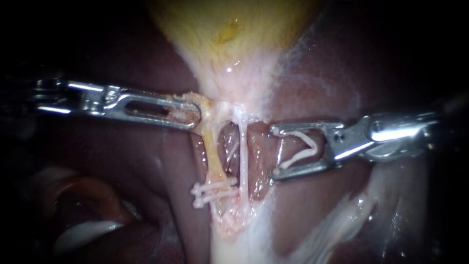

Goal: Clipping third clip left tube

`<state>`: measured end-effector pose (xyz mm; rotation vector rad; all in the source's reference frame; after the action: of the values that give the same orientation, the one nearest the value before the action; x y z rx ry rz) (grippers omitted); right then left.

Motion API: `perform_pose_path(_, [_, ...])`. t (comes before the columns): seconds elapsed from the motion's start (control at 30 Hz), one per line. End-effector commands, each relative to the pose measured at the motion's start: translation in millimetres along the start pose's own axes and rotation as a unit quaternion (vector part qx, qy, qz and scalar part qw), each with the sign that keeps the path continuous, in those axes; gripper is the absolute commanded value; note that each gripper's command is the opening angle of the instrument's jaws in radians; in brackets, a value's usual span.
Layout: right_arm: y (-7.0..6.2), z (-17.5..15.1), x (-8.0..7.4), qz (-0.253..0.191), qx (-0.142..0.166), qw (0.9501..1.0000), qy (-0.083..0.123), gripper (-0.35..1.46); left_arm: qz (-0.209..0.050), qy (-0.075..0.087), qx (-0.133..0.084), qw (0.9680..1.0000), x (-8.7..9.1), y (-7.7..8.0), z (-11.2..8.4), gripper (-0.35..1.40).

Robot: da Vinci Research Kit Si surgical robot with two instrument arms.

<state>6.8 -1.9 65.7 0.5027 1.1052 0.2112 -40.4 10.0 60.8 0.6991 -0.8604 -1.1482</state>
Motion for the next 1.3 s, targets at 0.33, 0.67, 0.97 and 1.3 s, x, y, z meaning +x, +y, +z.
perform_pose_path(0.33, [0.6,4.3,-1.4,0.013,0.003,0.9999,0.001,0.5,0.002,-0.002,-0.003,1.0,0.2,-0.5,0.0,-0.35])
perform_pose_path(0.67, [1.2,6.8,-1.7,0.022,0.007,0.9997,0.01,0.5,0.001,-0.001,-0.002,1.0,0.4,-1.1,0.0,-0.35])
perform_pose_path(0.97, [1.4,8.9,-2.0,0.044,0.023,0.9983,0.032,0.5,0.001,-0.001,-0.003,1.0,0.3,-1.2,0.1,-0.35])
perform_pose_path(1.3, [2.0,10.7,-1.3,0.076,0.04,0.9932,0.078,0.5,0.001,-0.001,-0.002,1.0,0.3,-1.3,0.2,-0.35])
